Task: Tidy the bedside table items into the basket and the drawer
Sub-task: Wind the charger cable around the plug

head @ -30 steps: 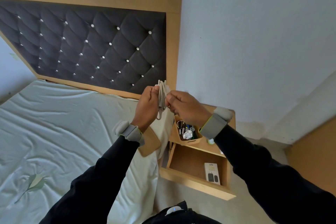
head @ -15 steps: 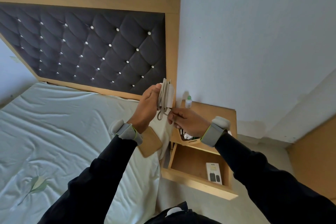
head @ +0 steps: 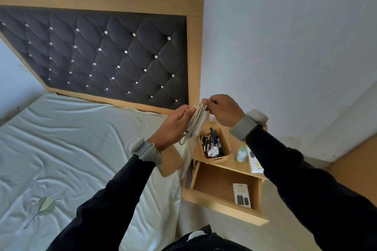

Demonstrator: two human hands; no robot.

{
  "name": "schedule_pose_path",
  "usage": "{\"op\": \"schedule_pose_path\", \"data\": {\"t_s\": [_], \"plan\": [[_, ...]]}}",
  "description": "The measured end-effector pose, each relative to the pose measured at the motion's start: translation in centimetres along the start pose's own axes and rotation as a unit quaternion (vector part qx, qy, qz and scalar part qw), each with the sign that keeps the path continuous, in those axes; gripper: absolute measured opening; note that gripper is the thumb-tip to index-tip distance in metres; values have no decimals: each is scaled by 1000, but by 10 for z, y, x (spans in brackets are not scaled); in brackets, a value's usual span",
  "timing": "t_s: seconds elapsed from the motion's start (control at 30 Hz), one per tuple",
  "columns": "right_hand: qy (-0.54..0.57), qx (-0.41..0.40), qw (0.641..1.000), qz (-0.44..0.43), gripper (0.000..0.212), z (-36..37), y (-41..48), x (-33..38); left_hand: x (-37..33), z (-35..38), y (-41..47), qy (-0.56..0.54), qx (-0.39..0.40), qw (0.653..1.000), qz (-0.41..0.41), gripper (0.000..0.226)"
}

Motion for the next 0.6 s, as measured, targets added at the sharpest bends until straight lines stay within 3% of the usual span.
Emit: {"op": "schedule_pose_path", "data": {"t_s": [0.27,0.4,0.5,0.6], "plan": [[-60,-24,998,1,43,-6,-3,-1,1,5,4,65,-18,998,-15,38],[-136,-75,988,11,27,-10,-15,3,0,10,4,82,-62,995,-12,36],[-97,-93,991,8,20,-10,-22,2,-1,16,6,92,-82,992,-17,33],[6,-62,998,10,15,-5,-23,-15,2,21,8,90,-103,990,-25,32]]}}
Point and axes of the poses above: each hand's wrist, its own y-axis towards the middle knuckle, its own z-axis out of the palm, x = y × z, the point moved 8 cm from there along y, towards the middle knuckle, and after that the axes turned 9 degrees about x, right-handed, at the moved point
